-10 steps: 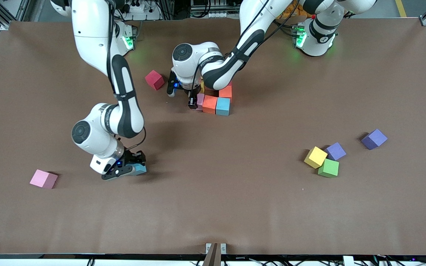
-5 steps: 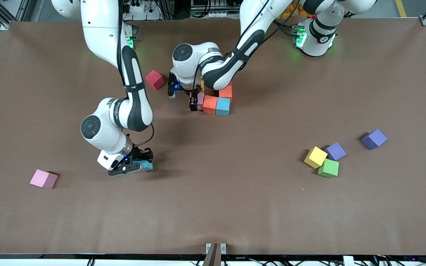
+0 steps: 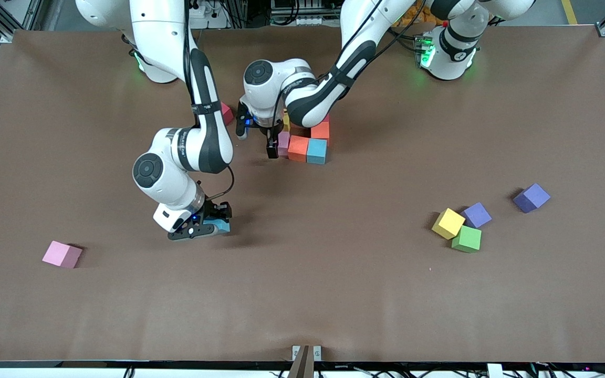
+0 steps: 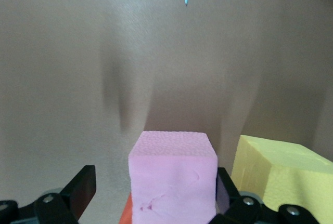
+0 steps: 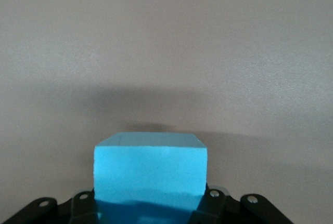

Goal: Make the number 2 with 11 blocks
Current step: 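Carry the cyan cube toward the group while the left gripper holds pink, then release the pink cube and move the left gripper to the yellow cube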

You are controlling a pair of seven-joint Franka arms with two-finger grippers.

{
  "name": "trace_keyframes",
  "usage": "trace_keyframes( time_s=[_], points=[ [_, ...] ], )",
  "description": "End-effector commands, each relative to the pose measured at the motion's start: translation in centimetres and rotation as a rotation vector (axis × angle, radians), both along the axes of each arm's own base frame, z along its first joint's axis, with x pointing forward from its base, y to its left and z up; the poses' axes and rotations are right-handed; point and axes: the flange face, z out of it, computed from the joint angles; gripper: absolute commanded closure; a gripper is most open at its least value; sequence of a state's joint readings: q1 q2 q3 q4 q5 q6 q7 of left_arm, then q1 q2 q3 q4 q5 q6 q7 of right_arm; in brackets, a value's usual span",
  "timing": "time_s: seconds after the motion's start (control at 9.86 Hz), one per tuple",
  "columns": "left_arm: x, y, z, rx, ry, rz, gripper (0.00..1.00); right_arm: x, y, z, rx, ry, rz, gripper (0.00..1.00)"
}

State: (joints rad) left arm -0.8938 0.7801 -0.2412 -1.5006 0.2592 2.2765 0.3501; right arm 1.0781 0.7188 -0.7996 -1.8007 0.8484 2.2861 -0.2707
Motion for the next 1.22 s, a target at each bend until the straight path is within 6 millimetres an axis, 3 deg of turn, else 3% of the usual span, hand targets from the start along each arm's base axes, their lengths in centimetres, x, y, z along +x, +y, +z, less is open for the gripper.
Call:
trace_keyframes(
  time_s=[0.0,0.2,0.51,0.61,0.81,0.91,1.12],
  points=[
    [0.1,-0.1,2.7,-0.010,-0.052,-0.027,0.00,-0.5,-0.5,0.7,0.020,0.011,-0.024,0.74],
    [0.5,0.0,4.4,-0.023,-0.065,-0.023,0.00,-0.5,-0.5,0.7,0.020,0.011,-0.024,0.73],
    [2.7,2.1,10.6,0.001,-0.076,0.027,0.00,-0.5,-0.6,0.6,0.019,0.011,-0.025,0.73],
    [4.3,4.0,13.2,0.023,-0.073,0.062,0.00,-0.6,-0.5,0.6,0.018,0.012,-0.023,0.73],
    [9.1,10.0,17.8,0.071,-0.065,0.157,0.00,-0.6,-0.5,0.6,0.018,0.012,-0.023,0.73],
    [11.6,13.4,19.2,0.085,-0.031,0.236,0.00,-0.6,-0.4,0.6,0.018,0.013,-0.022,0.73],
    [19.3,22.8,21.7,0.090,-0.018,0.428,0.00,-1.4,1.4,0.5,0.019,0.022,-0.038,0.73]
  ],
)
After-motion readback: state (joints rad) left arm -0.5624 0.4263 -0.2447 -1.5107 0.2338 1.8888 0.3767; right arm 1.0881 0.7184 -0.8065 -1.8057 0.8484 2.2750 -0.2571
